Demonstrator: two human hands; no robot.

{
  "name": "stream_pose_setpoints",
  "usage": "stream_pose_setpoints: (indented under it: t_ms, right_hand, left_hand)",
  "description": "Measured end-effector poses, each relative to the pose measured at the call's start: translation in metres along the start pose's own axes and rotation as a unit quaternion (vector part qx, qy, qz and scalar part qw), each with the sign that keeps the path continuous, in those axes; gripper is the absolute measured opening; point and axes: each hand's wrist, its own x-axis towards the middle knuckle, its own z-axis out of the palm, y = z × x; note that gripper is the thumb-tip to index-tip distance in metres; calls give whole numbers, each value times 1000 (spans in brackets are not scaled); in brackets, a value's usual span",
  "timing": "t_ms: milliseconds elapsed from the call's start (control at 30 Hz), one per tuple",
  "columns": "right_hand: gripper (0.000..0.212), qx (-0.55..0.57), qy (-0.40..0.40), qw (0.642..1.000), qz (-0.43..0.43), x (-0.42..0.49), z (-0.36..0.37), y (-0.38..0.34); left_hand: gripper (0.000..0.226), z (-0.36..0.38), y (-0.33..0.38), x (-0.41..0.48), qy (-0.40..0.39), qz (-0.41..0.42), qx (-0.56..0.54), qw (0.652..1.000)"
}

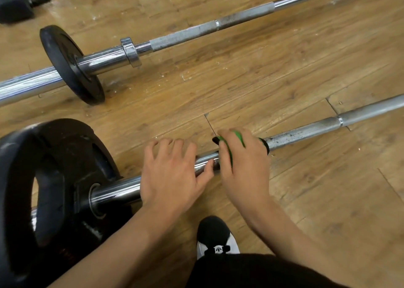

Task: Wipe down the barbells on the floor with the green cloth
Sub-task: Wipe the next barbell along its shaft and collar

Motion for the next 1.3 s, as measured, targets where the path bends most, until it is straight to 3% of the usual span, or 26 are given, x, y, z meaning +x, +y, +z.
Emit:
stream_pose_setpoints:
  t_ms: [133, 233, 400, 567, 700, 833, 1000, 1100, 1200, 1300]
  right_hand:
    - [39, 47, 31, 998, -29, -46, 5, 14]
    - [34, 42, 21, 999, -27, -27, -2, 11]
    - [48, -45, -103, 992, 54, 35, 4, 2]
    - [41, 56, 3, 997, -47, -2, -2, 19]
    - [53, 16, -2, 995, -97, 7, -9, 57]
    - [39, -74, 9, 988, -134, 19, -9, 90]
    - [33, -91, 109, 990, -25, 48, -26, 132]
    - [32, -92, 150, 984, 41, 54, -9, 107]
    - [34, -42, 84, 993, -65, 37, 14, 66]
    - [42, -53, 11, 981, -189, 41, 0, 80]
  left_hand:
    - [65, 2, 5, -6, 3, -12, -10, 1000]
    - [64, 6, 6, -8, 14, -10, -13, 1000]
    - [64, 7, 5, -7, 24, -6, -19, 1000]
    - [68, 5, 3, -1, 22, -6, -12, 1000]
    - [72, 2, 0, 4, 7, -7, -2, 1000]
    - [70, 0, -5, 11, 11, 1, -7, 1000]
    - [74, -4, -11, 21, 6, 8, -5, 1000]
    - [76, -6, -14, 26, 5, 10, -6, 1000]
    - [78, -8, -17, 32, -6, 9, 0, 1000]
    - [80, -9, -20, 36, -6, 10, 3, 1000]
